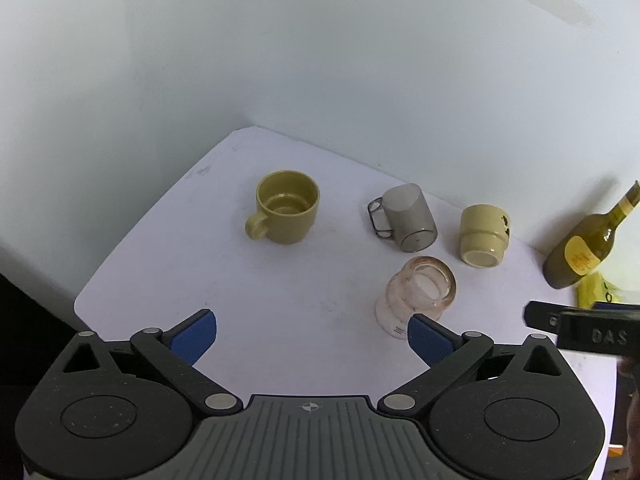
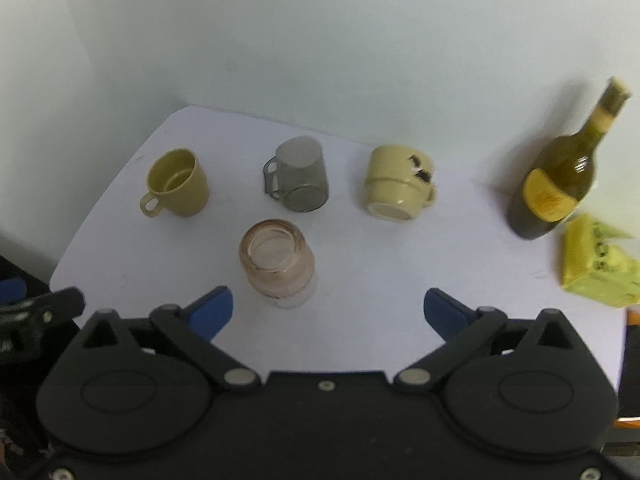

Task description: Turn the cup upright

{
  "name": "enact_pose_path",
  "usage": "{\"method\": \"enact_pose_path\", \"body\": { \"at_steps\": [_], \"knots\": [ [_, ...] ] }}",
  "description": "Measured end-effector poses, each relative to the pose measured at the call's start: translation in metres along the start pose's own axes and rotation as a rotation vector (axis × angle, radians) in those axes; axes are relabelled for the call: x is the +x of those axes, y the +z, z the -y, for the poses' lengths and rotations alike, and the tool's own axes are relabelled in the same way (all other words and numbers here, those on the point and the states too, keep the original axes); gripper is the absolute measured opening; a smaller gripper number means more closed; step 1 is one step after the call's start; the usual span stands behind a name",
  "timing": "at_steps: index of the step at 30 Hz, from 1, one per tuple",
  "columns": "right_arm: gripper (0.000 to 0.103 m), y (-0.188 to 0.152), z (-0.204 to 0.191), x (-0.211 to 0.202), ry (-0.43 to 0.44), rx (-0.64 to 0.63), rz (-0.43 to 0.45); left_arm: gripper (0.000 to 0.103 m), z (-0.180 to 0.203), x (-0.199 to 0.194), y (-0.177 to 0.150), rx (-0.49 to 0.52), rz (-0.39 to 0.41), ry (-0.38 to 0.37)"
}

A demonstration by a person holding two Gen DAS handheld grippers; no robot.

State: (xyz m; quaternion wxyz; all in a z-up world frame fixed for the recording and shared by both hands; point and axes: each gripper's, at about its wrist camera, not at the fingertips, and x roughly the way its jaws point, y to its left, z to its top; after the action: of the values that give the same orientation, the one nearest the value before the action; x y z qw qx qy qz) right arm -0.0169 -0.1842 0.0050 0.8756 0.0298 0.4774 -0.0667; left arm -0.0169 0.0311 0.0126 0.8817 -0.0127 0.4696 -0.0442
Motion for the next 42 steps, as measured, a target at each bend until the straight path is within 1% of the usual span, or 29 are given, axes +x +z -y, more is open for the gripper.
{"method": "enact_pose_path", "body": {
  "at_steps": [2, 4, 6, 7, 9, 14, 23, 33, 37, 42],
  "knots": [
    [0.103, -0.008, -0.002, -0.005, 0.004, 0.015, -0.004, 0.103, 0.002, 0.001, -0.002, -0.002, -0.007, 0.006],
    [0.103, -0.014, -0.007, -0.004, 0.024, -0.010, -0.032, 0.103, 0.006, 0.001, -0.011, 0.004, -0.010, 0.025],
    [0.103, -0.016, -0.009, -0.002, 0.024, -0.035, -0.048, 0.103, 0.009, 0.003, -0.015, 0.018, -0.020, 0.028],
    [0.103, -0.016, -0.010, -0.001, 0.014, -0.047, -0.054, 0.103, 0.009, 0.006, -0.016, 0.029, -0.039, 0.031],
    [0.103, -0.016, -0.011, -0.001, 0.012, -0.044, -0.054, 0.103, 0.007, 0.008, -0.016, 0.035, -0.051, 0.039],
    [0.103, -0.018, -0.021, -0.001, 0.015, -0.069, -0.048, 0.103, 0.006, 0.006, -0.017, 0.038, -0.039, 0.047],
    [0.103, -0.022, -0.027, -0.002, 0.029, -0.086, -0.050, 0.103, 0.008, 0.006, -0.016, 0.044, -0.036, 0.054],
    [0.103, -0.022, -0.028, -0.002, 0.027, -0.092, -0.049, 0.103, 0.009, 0.007, -0.015, 0.044, -0.033, 0.062],
    [0.103, -0.022, -0.028, -0.002, 0.021, -0.092, -0.050, 0.103, 0.010, 0.010, -0.013, 0.035, -0.051, 0.051],
    [0.103, -0.020, -0.027, -0.001, 0.017, -0.090, -0.050, 0.103, 0.015, 0.010, -0.013, 0.056, -0.042, 0.066]
  ]
}}
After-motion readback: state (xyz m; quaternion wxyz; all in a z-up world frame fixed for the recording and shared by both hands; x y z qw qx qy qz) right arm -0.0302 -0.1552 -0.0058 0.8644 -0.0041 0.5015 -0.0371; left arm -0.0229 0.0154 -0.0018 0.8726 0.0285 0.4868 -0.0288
